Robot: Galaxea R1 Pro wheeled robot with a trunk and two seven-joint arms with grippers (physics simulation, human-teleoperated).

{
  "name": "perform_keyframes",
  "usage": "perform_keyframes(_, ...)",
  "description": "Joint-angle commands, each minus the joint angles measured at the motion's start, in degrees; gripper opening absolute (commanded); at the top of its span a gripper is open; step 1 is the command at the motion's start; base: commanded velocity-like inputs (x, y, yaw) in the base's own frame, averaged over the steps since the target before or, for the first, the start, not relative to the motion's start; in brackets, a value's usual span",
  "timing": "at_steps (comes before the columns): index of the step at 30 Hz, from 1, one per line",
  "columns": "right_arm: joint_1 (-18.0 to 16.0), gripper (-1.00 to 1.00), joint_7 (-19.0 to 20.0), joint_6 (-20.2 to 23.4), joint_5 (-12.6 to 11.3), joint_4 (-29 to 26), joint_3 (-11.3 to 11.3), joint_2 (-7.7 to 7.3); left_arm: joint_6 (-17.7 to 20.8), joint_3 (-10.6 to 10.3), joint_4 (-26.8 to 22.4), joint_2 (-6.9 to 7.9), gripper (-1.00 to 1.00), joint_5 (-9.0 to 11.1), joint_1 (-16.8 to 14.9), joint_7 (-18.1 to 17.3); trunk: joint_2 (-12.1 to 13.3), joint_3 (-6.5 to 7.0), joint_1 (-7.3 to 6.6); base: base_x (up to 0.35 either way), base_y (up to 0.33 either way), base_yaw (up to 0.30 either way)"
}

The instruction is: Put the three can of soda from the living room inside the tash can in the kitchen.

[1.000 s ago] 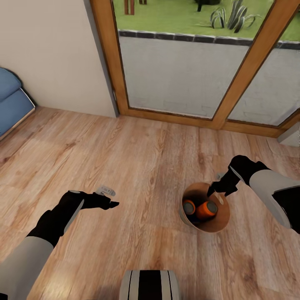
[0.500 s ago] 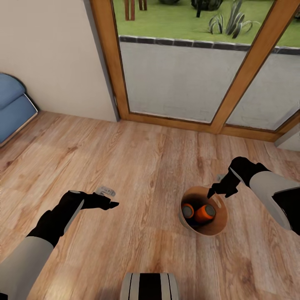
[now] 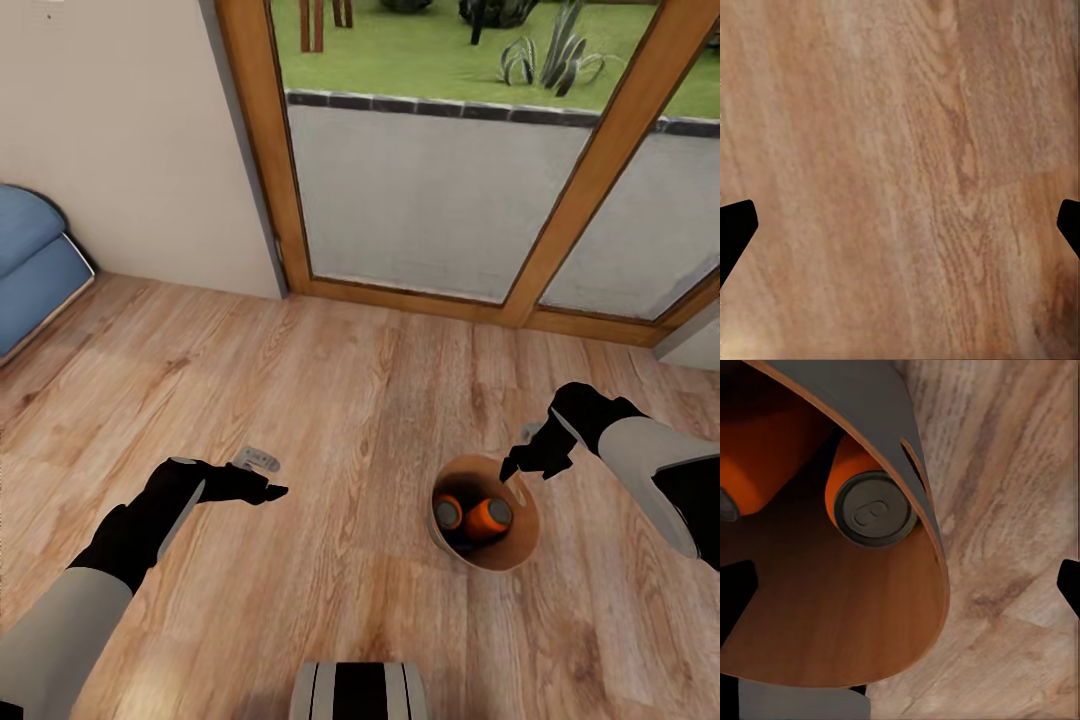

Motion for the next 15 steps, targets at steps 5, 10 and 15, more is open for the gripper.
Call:
perform_keyframes(5, 0.75, 1.00, -0.02, -0.36, 0.00, 0.00, -0.06, -0.04, 0.03, 0.00, 0.05, -0.02, 1.00, -0.05, 0.00, 0.00, 2.02, 0.90, -1.10, 0.000, 0.000, 0.000)
perform_keyframes(10, 1.12, 1.00, -0.02, -0.43, 0.00, -0.03, -0.08, -0.05, 0.08, 0.00, 0.06, -0.02, 1.00, -0.06, 0.00, 0.00, 4.03, 1.80, -2.20, 0.000, 0.000, 0.000)
perform_keyframes(15, 1.34, 1.00, -0.02, -0.45, 0.00, -0.03, -0.03, 0.00, 0.09, 0.00, 0.08, -0.02, 1.00, -0.06, 0.00, 0.00, 6.03, 2.70, -3.30, 0.000, 0.000, 0.000)
